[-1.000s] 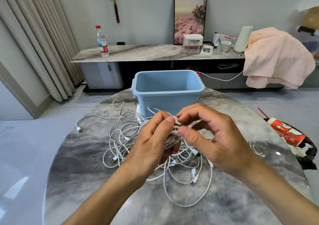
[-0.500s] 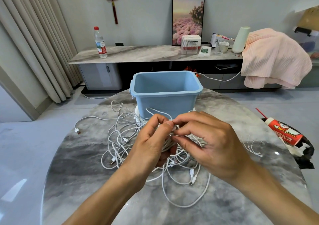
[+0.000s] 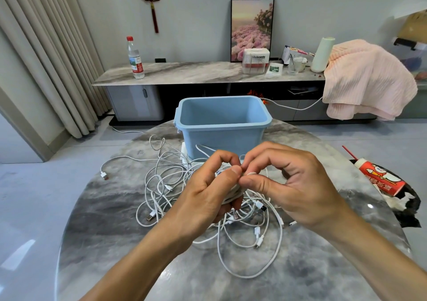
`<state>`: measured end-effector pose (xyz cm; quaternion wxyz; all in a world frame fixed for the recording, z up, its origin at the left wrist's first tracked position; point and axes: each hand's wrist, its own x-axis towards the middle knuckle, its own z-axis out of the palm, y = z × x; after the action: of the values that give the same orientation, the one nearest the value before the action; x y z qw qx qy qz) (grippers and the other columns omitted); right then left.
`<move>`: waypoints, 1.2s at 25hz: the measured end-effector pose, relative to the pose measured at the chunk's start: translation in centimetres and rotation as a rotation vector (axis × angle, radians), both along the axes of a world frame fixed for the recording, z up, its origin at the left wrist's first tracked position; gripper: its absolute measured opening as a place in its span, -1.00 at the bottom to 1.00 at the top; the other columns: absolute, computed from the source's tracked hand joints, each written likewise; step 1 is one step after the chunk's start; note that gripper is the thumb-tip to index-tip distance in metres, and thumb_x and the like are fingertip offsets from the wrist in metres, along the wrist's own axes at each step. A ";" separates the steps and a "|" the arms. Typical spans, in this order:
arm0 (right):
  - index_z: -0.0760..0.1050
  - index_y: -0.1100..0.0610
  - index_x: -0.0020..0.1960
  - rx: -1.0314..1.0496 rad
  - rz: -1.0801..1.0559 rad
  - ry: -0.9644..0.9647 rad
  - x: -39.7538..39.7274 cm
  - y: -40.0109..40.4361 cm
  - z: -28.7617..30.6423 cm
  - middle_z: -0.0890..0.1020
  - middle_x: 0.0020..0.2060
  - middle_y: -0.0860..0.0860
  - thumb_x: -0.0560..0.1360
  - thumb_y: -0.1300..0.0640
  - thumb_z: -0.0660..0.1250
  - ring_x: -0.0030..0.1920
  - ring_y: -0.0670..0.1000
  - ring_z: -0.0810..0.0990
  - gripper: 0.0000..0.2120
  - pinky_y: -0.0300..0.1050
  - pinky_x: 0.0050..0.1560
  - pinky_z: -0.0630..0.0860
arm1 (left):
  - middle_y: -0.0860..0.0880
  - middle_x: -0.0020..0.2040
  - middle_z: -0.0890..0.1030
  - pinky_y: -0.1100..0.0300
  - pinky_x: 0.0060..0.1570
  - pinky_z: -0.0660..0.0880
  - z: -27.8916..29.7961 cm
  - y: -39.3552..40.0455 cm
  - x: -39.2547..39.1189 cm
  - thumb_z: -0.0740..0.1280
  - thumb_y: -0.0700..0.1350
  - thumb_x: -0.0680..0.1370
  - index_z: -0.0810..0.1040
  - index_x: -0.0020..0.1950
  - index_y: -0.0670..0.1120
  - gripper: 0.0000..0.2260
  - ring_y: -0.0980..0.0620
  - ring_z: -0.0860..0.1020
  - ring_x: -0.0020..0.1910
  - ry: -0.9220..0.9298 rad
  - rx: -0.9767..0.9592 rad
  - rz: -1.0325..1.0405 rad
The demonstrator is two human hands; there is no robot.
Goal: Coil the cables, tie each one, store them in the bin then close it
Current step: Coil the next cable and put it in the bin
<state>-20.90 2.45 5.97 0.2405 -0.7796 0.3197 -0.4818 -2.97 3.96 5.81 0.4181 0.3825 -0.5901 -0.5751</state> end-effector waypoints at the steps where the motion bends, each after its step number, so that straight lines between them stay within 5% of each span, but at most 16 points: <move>1: 0.61 0.21 -0.20 0.033 0.011 -0.024 0.1 0.0 0.0 0.66 -0.19 0.01 0.43 0.16 0.49 -0.13 0.01 0.65 -0.88 -0.21 -0.04 0.52 | -0.12 -0.37 0.47 0.30 -0.53 0.19 0.1 -0.1 0.1 0.23 0.02 0.60 0.40 -0.06 -0.01 -0.88 0.12 0.32 -0.53 0.001 -0.010 -0.011; 5: 0.63 0.11 -0.21 0.237 0.100 -0.197 0.4 0.2 0.2 0.67 -0.23 0.05 0.41 0.06 0.50 -0.19 0.00 0.65 -0.87 -0.18 -0.10 0.57 | -0.12 -0.37 0.48 0.33 -0.52 0.23 0.1 0.0 0.3 0.25 0.05 0.60 0.40 -0.05 -0.04 -0.83 0.14 0.35 -0.53 0.010 -0.048 -0.057; 12: 0.63 0.10 -0.28 0.354 0.114 -0.434 1.1 0.6 0.6 0.62 -0.33 0.00 0.30 0.17 0.50 -0.30 -0.05 0.57 -0.94 -0.26 -0.23 0.52 | 0.01 -0.39 0.49 0.46 -0.46 0.34 0.5 0.3 0.3 0.22 -0.05 0.57 0.38 -0.03 -0.14 -0.85 0.22 0.39 -0.52 0.063 -0.147 -0.099; 17: 0.61 0.12 -0.27 0.318 0.059 -0.418 1.4 0.7 0.5 0.62 -0.35 0.00 0.30 0.03 0.52 -0.37 -0.05 0.58 -0.83 -0.18 -0.34 0.55 | 0.04 -0.38 0.54 0.47 -0.45 0.33 0.5 0.0 0.6 0.25 -0.02 0.56 0.38 -0.01 -0.13 -0.82 0.22 0.41 -0.51 0.040 -0.178 -0.141; 21: 0.60 0.19 -0.21 0.181 0.059 -0.405 1.7 0.9 1.0 0.61 -0.35 -0.08 0.35 0.17 0.45 -0.35 -0.13 0.58 -0.91 -0.31 -0.30 0.50 | -0.06 -0.35 0.50 0.44 -0.44 0.34 0.7 -0.4 0.8 0.31 0.01 0.58 0.39 -0.04 -0.08 -0.82 0.21 0.41 -0.50 0.018 -0.214 -0.136; 27: 0.66 0.07 -0.35 0.415 0.047 -0.470 2.4 0.9 1.2 0.61 -0.46 0.02 0.21 0.10 0.49 -0.44 -0.09 0.54 -0.95 -0.30 -0.37 0.50 | -0.24 -0.27 0.50 0.09 -0.36 0.33 0.0 -0.4 1.7 0.37 0.03 0.52 0.40 -0.02 -0.07 -0.77 -0.03 0.40 -0.34 -0.065 -0.320 -0.162; 30: 0.64 0.13 -0.34 0.508 0.057 -0.443 2.0 0.7 1.0 0.61 -0.45 0.05 0.21 0.14 0.50 -0.44 -0.06 0.55 -0.92 -0.28 -0.38 0.51 | -0.21 -0.29 0.50 0.15 -0.36 0.32 -0.5 -0.3 1.4 0.38 -0.02 0.54 0.38 -0.06 -0.10 -0.78 0.02 0.38 -0.35 -0.086 -0.353 -0.137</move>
<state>-18.85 3.10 6.96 0.5043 -0.5798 0.3475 -0.5374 -1.57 3.63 5.30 0.4129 0.2865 -0.7237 -0.4731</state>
